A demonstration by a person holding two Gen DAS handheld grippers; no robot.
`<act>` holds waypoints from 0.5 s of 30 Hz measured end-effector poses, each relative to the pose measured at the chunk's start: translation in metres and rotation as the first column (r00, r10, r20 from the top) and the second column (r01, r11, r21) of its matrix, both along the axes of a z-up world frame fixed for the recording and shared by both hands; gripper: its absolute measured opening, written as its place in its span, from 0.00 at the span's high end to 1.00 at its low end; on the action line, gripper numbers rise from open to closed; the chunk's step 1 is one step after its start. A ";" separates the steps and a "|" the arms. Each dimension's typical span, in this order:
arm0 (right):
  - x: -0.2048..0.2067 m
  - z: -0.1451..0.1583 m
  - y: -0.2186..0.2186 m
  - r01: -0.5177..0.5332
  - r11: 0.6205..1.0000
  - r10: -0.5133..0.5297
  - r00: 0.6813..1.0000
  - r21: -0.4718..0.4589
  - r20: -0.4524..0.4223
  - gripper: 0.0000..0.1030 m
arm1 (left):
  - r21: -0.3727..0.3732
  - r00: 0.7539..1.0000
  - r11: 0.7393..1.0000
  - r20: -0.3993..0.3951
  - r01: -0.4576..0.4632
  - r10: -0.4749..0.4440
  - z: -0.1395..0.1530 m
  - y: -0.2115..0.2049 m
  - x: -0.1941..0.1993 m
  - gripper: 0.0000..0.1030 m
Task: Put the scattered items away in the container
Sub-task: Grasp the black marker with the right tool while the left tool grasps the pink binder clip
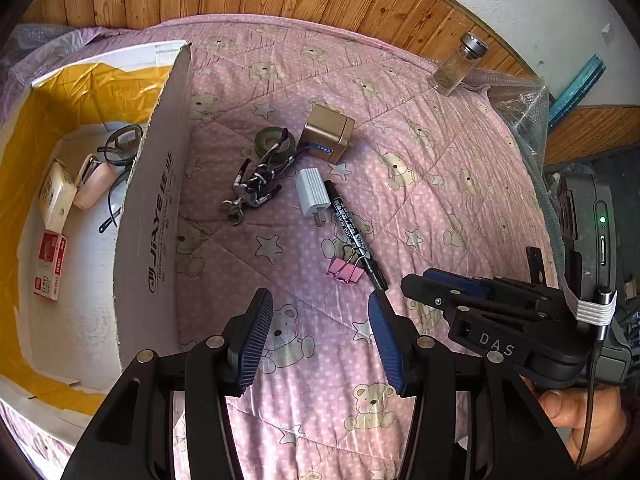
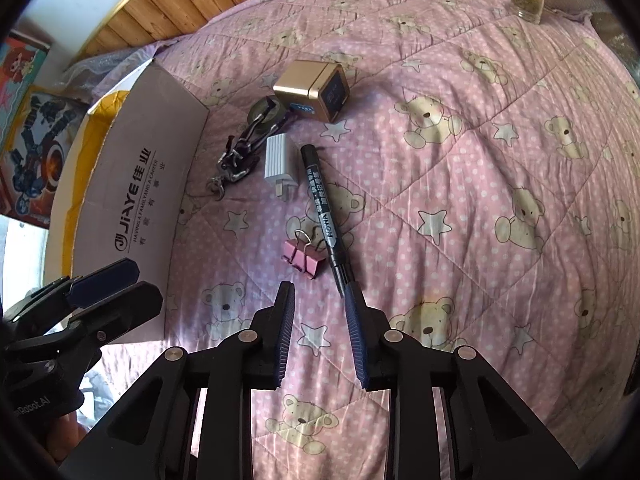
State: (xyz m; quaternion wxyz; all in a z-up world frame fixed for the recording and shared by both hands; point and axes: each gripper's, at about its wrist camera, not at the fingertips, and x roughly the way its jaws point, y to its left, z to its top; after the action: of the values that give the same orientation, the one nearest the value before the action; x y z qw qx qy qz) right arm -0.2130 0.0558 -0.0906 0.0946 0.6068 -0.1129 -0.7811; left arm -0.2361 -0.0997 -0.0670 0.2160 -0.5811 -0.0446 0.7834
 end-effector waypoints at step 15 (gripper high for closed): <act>-0.076 -0.054 -0.025 -0.133 0.991 0.133 0.991 -0.025 -0.022 0.63 | -0.032 0.996 0.999 0.086 0.027 -0.024 -0.057 0.020 -0.007 0.50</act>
State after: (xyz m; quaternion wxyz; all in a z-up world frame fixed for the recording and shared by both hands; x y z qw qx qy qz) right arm -0.2890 0.0304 -0.1442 0.1556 0.6036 -0.0814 -0.7777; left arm -0.2431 -0.0792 -0.1242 0.2143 -0.6183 -0.0337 0.7554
